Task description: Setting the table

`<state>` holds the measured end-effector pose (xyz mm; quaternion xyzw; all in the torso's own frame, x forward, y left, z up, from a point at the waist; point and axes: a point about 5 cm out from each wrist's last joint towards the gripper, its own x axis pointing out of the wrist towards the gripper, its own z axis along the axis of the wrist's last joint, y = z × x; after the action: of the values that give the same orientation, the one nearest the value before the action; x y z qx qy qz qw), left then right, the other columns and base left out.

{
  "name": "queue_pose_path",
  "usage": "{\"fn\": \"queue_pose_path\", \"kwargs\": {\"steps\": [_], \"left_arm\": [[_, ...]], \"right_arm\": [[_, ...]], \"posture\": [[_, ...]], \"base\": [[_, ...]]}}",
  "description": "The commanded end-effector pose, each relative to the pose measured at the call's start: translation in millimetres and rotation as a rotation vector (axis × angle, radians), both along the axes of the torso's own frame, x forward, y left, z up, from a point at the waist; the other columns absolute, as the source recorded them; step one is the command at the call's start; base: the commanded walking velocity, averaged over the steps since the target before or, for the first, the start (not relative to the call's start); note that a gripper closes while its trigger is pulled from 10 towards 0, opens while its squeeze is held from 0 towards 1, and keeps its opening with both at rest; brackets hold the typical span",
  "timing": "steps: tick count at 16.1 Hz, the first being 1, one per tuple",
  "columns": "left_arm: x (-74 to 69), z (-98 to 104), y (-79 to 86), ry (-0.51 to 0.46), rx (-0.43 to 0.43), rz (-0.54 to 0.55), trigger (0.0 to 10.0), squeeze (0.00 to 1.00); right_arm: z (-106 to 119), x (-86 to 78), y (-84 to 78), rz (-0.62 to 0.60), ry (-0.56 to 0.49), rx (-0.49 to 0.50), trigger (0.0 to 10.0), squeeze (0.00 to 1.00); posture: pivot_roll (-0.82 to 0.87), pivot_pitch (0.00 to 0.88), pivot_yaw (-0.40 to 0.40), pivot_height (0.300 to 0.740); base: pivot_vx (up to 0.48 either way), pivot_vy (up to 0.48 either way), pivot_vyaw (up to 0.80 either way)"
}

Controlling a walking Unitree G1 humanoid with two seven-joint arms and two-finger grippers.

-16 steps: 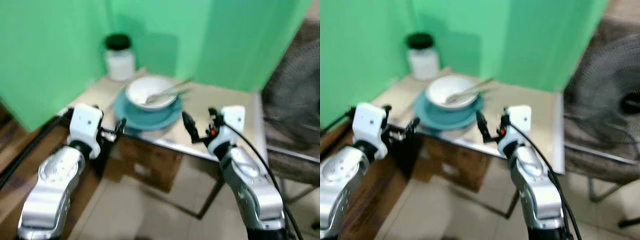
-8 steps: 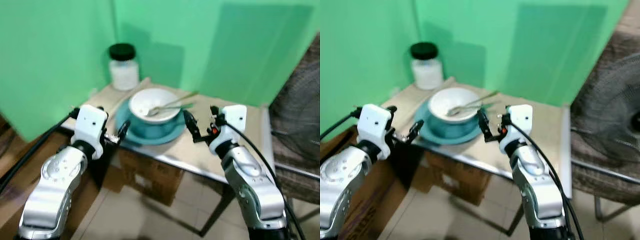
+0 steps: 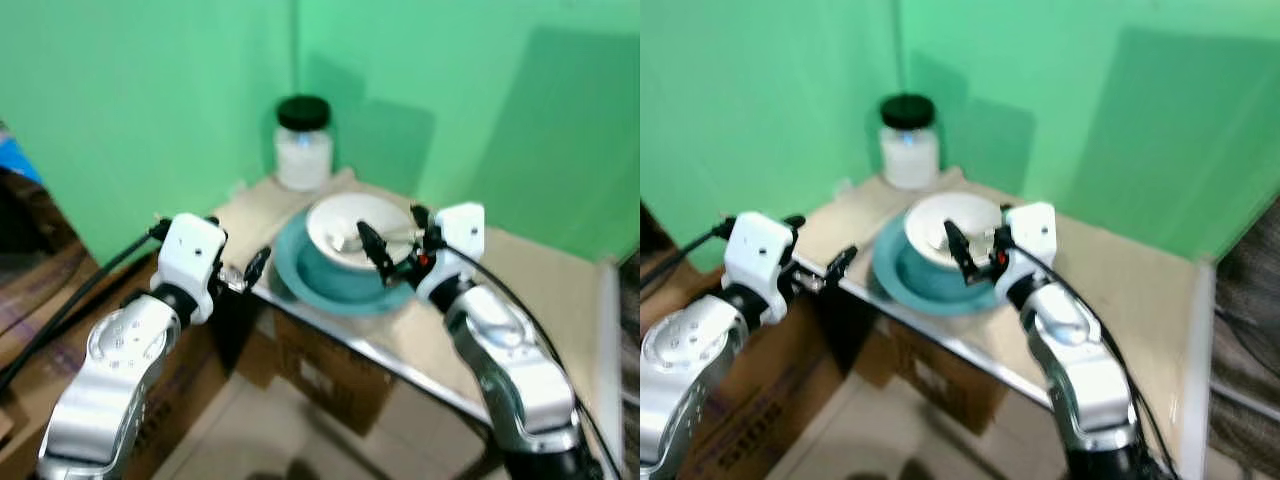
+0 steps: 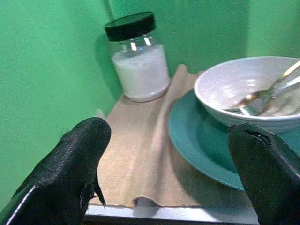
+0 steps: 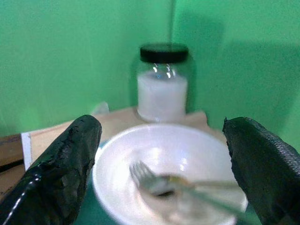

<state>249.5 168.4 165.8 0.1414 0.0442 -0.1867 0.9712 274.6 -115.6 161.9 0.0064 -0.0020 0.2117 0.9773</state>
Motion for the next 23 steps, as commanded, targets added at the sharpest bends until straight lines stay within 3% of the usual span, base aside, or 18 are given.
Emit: {"fn": "queue_pose_path", "kwargs": {"steps": [1,5,8,9,11,13,17,21,22,23], "left_arm": [[-0.2,2.7,-4.3,-0.009,0.003,-0.018,10.0,0.15],[0.1,2.1,-7.2,-0.007,0.028,-0.042,10.0,0.12],[1.3,-0.5,-5.6,0.022,0.055,-0.085,10.0,0.12],[1.1,-4.2,-4.2,0.055,0.081,-0.135,10.0,0.12],[-0.4,-7.8,-2.5,0.095,0.104,-0.192,10.0,0.13],[-4.3,-9.7,-2.1,0.132,0.128,-0.306,10.0,0.13],[-18.6,-7.1,-5.8,0.177,0.084,-0.462,10.0,0.13],[-22.9,-7.5,-4.8,0.186,0.062,-0.483,10.0,0.13],[-22.5,-7.2,-4.3,0.182,0.057,-0.484,10.0,0.13],[-22.4,-6.7,-4.1,0.181,0.053,-0.486,10.0,0.13]], "right_arm": [[2.3,0.2,-6.4,-0.001,-0.003,0.003,10.0,0.0],[18.0,14.1,-8.3,0.109,-0.03,-0.055,10.0,0.0],[24.3,35.5,-13.8,0.192,0.068,-0.223,10.0,0.0],[32.2,52.4,-18.5,0.186,0.113,-0.248,10.0,0.0],[35.4,64.3,-18.4,0.192,0.176,-0.267,10.0,0.0],[34.8,75.9,-15.7,0.272,0.277,-0.383,10.0,0.0],[43.8,84.5,-18.5,0.333,0.389,-0.441,10.0,0.0],[50.4,73.8,-17.7,0.383,0.449,-0.47,9.6,0.0],[49.0,70.4,-19.2,0.391,0.48,-0.488,3.2,0.0],[48.3,67.7,-19.9,0.39,0.502,-0.5,0.0,0.0]], "posture": [[0.19,0.0,-0.007,0.74],[0.19,0.0,-0.005,0.74],[0.16,0.0,0.015,0.74],[0.15,0.0,0.022,0.74],[0.14,0.0,0.025,0.74],[0.13,0.0,0.02,0.74],[0.14,0.0,0.004,0.74],[0.14,0.0,-0.008,0.74],[0.14,0.0,-0.008,0.74],[0.13,0.0,-0.004,0.74]], "base": [[0.277,0.0,0.0],[0.0,0.0,0.0],[0.0,0.0,0.0],[0.0,0.0,0.0],[0.0,0.0,0.0],[0.0,0.0,0.0],[0.0,0.0,0.0],[0.0,0.0,0.0],[0.0,0.0,0.0],[0.0,0.0,0.0]]}}
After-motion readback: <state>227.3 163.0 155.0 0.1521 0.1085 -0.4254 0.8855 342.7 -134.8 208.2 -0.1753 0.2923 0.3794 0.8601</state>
